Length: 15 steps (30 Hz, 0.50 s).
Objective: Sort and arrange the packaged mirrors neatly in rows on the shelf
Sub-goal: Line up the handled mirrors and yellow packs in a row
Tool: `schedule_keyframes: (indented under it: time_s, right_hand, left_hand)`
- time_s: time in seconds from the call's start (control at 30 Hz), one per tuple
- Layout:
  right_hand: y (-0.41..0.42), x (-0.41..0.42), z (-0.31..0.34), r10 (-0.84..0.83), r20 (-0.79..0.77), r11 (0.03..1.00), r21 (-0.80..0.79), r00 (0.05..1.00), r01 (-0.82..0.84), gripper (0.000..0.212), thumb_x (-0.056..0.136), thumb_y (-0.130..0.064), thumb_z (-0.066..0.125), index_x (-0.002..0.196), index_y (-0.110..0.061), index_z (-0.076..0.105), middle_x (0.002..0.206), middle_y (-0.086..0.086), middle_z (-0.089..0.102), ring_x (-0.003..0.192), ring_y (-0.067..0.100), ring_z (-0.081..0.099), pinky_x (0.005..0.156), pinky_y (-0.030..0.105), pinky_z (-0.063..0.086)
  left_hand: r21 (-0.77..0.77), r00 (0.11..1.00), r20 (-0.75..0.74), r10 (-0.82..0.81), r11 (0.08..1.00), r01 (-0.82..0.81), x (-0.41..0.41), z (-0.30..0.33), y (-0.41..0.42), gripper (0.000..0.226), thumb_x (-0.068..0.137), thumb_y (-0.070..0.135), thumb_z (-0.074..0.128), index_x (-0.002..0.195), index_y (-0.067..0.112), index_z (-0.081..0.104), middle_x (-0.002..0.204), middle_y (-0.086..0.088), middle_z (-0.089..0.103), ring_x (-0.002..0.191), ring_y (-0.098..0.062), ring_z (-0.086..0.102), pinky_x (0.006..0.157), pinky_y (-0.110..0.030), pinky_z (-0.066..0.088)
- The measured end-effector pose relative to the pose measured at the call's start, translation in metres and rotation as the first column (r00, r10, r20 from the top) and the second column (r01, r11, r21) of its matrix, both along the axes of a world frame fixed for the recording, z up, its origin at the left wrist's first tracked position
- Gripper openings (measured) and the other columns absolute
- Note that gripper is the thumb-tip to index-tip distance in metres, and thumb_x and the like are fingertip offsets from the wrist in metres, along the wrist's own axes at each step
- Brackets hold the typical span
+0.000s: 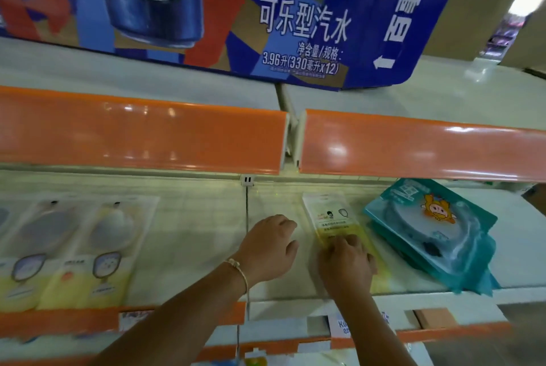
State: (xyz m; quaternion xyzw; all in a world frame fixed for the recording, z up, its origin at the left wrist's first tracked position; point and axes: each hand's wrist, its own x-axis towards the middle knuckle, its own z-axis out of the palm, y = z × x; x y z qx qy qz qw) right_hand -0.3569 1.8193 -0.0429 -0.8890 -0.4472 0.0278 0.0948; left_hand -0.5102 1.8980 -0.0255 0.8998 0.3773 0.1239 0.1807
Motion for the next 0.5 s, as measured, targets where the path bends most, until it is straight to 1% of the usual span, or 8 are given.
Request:
schedule_keyframes:
  time_s: [0.1, 0.17, 0.27, 0.33, 0.37, 0.43, 0.5]
  right_hand:
    - [0.005, 0.004, 0.002, 0.022, -0.03, 0.999, 0.025, 0.999, -0.021, 0.028, 0.094, -0.028, 0.044, 0.111, -0.019, 0.063, 0.125, 0.002, 0.056, 0.113, 0.024, 0.054, 0.1, 0.039, 0.035]
    - [0.009, 0.004, 0.006, 0.036, -0.067, 0.998, 0.046, 0.997, -0.033, 0.025, 0.095, -0.024, 0.042, 0.109, -0.015, 0.06, 0.121, 0.004, 0.057, 0.11, 0.025, 0.056, 0.098, 0.04, 0.038]
    - [0.015, 0.001, 0.017, 0.072, -0.092, 0.993, 0.105, 0.993, -0.062, 0.015, 0.095, -0.021, 0.042, 0.099, -0.013, 0.053, 0.103, 0.006, 0.061, 0.095, 0.026, 0.059, 0.087, 0.037, 0.045]
    - [0.019, -0.003, 0.027, 0.088, -0.093, 0.988, 0.133, 0.992, -0.075, 0.012, 0.097, -0.022, 0.042, 0.092, -0.013, 0.049, 0.091, 0.005, 0.059, 0.083, 0.025, 0.059, 0.077, 0.035, 0.047]
    - [0.021, -0.007, 0.032, 0.096, -0.103, 0.984, 0.157, 0.99, -0.079, 0.013, 0.097, -0.022, 0.042, 0.089, -0.013, 0.047, 0.084, 0.004, 0.058, 0.076, 0.024, 0.057, 0.07, 0.034, 0.047]
    - [0.024, -0.014, 0.041, 0.116, -0.134, 0.969, 0.233, 0.984, -0.083, 0.014, 0.097, -0.02, 0.043, 0.085, -0.013, 0.044, 0.072, 0.002, 0.055, 0.062, 0.019, 0.053, 0.055, 0.031, 0.041]
    - [0.026, -0.023, 0.052, 0.135, -0.164, 0.949, 0.304, 0.977, -0.08, 0.014, 0.097, -0.018, 0.043, 0.084, -0.012, 0.043, 0.066, 0.0, 0.051, 0.056, 0.016, 0.049, 0.048, 0.029, 0.034]
  left_hand:
    - [-0.004, 1.0, 0.009, 0.024, 1.0, -0.024, 0.003, -0.005, -0.002, 0.045, 0.099, 0.036, 0.042, 0.136, 0.012, 0.048, 0.133, -0.003, 0.051, 0.123, -0.018, 0.047, 0.105, -0.031, 0.038]
    - [-0.016, 0.999, 0.016, 0.036, 0.999, -0.036, 0.002, -0.006, -0.002, 0.045, 0.099, 0.036, 0.042, 0.137, 0.012, 0.048, 0.133, -0.003, 0.052, 0.123, -0.018, 0.047, 0.105, -0.031, 0.039]
    - [-0.08, 0.995, 0.053, 0.08, 0.994, -0.075, 0.0, -0.005, 0.0, 0.043, 0.1, 0.037, 0.042, 0.135, 0.014, 0.05, 0.132, -0.002, 0.052, 0.119, -0.019, 0.051, 0.1, -0.033, 0.043]
    - [-0.146, 0.987, 0.101, 0.124, 0.983, -0.108, -0.001, -0.004, 0.002, 0.043, 0.1, 0.038, 0.043, 0.136, 0.015, 0.05, 0.134, -0.001, 0.053, 0.12, -0.018, 0.052, 0.1, -0.032, 0.043]
    - [-0.174, 0.981, 0.13, 0.143, 0.977, -0.119, -0.002, -0.004, 0.003, 0.043, 0.1, 0.038, 0.044, 0.136, 0.016, 0.051, 0.134, -0.001, 0.053, 0.121, -0.017, 0.052, 0.102, -0.03, 0.042]
    - [-0.229, 0.969, 0.178, 0.174, 0.965, -0.131, -0.006, -0.003, 0.006, 0.042, 0.1, 0.037, 0.044, 0.135, 0.016, 0.053, 0.135, 0.0, 0.055, 0.124, -0.015, 0.051, 0.102, -0.022, 0.038]
    - [-0.312, 0.947, 0.234, 0.222, 0.939, -0.143, -0.013, 0.001, 0.009, 0.04, 0.101, 0.036, 0.044, 0.132, 0.015, 0.056, 0.133, 0.0, 0.058, 0.124, -0.014, 0.052, 0.098, -0.018, 0.036]
